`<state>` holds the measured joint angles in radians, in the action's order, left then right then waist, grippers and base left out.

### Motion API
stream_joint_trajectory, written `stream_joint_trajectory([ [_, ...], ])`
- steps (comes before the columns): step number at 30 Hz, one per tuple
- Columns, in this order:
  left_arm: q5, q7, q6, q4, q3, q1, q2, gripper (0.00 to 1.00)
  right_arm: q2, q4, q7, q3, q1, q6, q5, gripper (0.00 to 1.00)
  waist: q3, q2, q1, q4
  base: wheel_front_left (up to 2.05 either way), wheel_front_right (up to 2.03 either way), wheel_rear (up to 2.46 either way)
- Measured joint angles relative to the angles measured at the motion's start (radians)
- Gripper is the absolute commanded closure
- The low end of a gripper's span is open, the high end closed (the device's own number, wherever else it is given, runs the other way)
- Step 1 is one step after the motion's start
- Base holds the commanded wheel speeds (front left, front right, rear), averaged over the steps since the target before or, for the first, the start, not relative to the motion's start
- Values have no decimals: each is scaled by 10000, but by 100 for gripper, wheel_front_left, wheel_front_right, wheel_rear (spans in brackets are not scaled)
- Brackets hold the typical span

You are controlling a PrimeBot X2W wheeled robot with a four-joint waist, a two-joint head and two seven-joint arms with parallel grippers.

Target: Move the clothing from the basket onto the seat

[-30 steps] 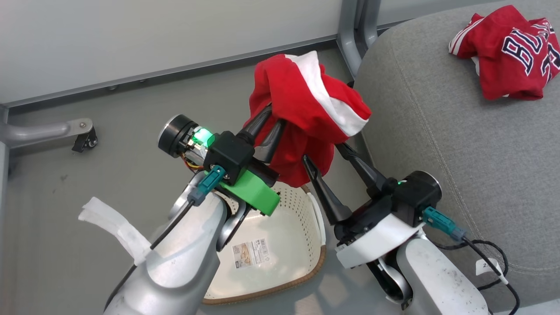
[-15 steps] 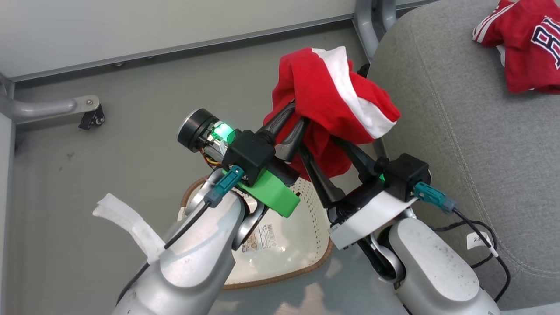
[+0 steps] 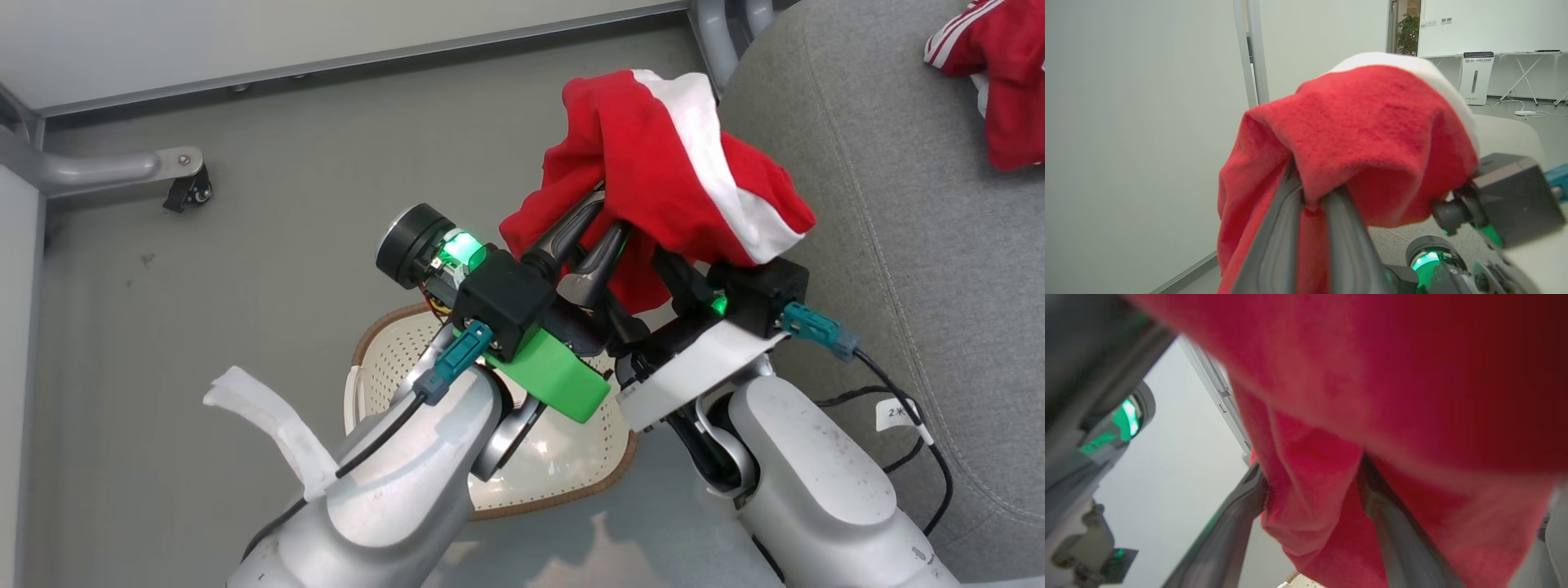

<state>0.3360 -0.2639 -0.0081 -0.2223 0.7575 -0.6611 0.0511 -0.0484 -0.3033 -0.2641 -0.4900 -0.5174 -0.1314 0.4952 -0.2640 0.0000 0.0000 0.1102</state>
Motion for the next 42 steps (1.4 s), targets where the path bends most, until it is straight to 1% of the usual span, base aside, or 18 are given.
stream_joint_trajectory([
  [1,48,0,46,8,44,-41,0,100,13,-12,0,115,-5,0,65,21,-14,0,0,20,0,0,0],
  [2,71,0,82,17,71,-62,0,100,12,-67,0,184,-24,0,54,78,-20,0,0,34,0,0,0],
  [3,81,0,96,27,102,-64,2,100,4,-115,0,268,-27,0,88,100,-22,0,0,48,0,0,0],
  [7,140,0,182,17,140,-64,0,100,2,-150,0,309,-44,0,173,100,-16,0,0,32,0,0,0],
  [21,115,-2,113,-196,27,-64,-2,100,0,-232,0,92,-127,0,142,100,8,0,0,-63,0,0,0],
  [22,94,-2,115,-198,15,-64,-2,38,-2,-232,0,81,-144,0,142,100,6,0,0,-63,0,0,0],
  [23,61,-2,117,-198,8,-64,-2,0,-2,-230,0,59,-165,0,142,100,5,0,0,-66,0,0,0],
  [42,-295,-2,121,-299,-82,-63,-4,0,0,-176,0,-38,-259,2,140,100,-39,0,0,-193,0,0,0],
])
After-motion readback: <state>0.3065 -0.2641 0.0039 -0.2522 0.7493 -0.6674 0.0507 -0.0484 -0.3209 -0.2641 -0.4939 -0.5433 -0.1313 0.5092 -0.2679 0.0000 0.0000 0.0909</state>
